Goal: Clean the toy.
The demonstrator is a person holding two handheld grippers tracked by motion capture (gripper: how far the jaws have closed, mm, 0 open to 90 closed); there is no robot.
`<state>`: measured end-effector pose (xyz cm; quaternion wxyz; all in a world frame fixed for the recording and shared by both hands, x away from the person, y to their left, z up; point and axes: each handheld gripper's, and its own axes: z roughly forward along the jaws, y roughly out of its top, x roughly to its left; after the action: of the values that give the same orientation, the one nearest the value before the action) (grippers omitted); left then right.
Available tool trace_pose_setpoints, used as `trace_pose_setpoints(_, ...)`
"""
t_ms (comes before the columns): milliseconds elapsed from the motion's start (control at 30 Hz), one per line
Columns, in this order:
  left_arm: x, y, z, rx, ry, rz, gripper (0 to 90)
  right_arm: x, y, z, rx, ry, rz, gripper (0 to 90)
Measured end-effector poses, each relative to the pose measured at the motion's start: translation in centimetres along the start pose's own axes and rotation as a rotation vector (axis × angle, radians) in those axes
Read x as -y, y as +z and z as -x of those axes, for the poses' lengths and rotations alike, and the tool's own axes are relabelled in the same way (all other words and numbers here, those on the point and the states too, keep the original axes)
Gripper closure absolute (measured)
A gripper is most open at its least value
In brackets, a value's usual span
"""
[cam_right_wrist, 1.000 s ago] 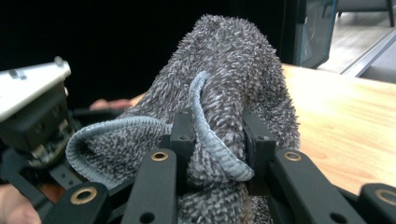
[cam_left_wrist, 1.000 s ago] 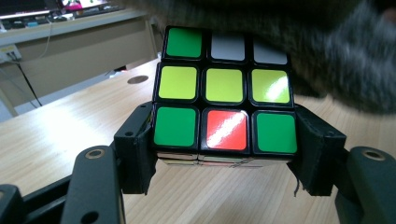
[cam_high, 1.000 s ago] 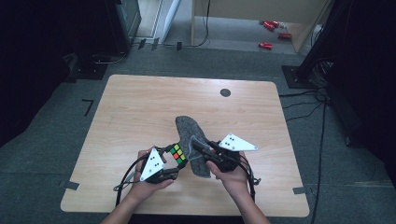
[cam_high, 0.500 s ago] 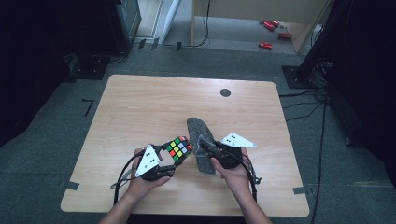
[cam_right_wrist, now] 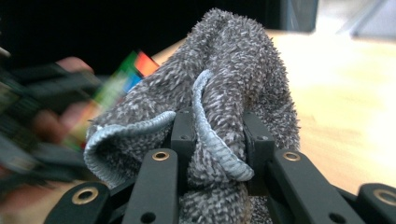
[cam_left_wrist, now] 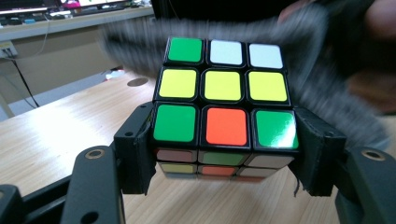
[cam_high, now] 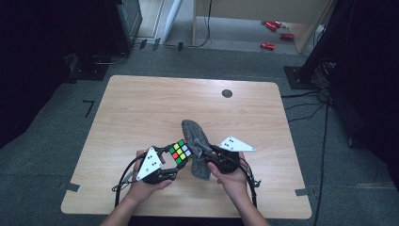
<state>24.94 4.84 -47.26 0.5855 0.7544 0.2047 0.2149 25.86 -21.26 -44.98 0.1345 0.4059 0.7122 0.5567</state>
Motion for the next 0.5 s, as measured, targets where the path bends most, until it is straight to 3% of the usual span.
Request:
trace_pose_setpoints(133, 0.1, -0.1, -0.4, -0.004, -0.009, 0.006, 34.8, 0.5, 0.4, 1.0, 0.053, 0.022, -0.054, 72.3)
trace_pose_setpoints(233, 0.3, -0.1, -0.6, -0.001, -0.011, 0.001, 34.9, -0.1, -0.4, 0.9, 0.049, 0.03, 0.01, 72.3)
trace_pose_setpoints(367, 0.3, 0.1, -0.2, 0.028, -0.001, -0.006, 34.9, -1.3, -1.7, -0.3, -0.008, -0.017, 0.113, 72.1)
trace_pose_setpoints(433, 0.2, 0.2, 0.1, 0.044, 0.011, -0.009, 34.8, -1.6, -1.8, -1.1, -0.053, -0.032, 0.129, 72.0)
trace_pose_setpoints(500, 0.1, 0.3, 0.3, 0.055, 0.016, -0.009, 34.8, -1.5, -1.4, -1.6, -0.092, -0.057, 0.112, 71.9)
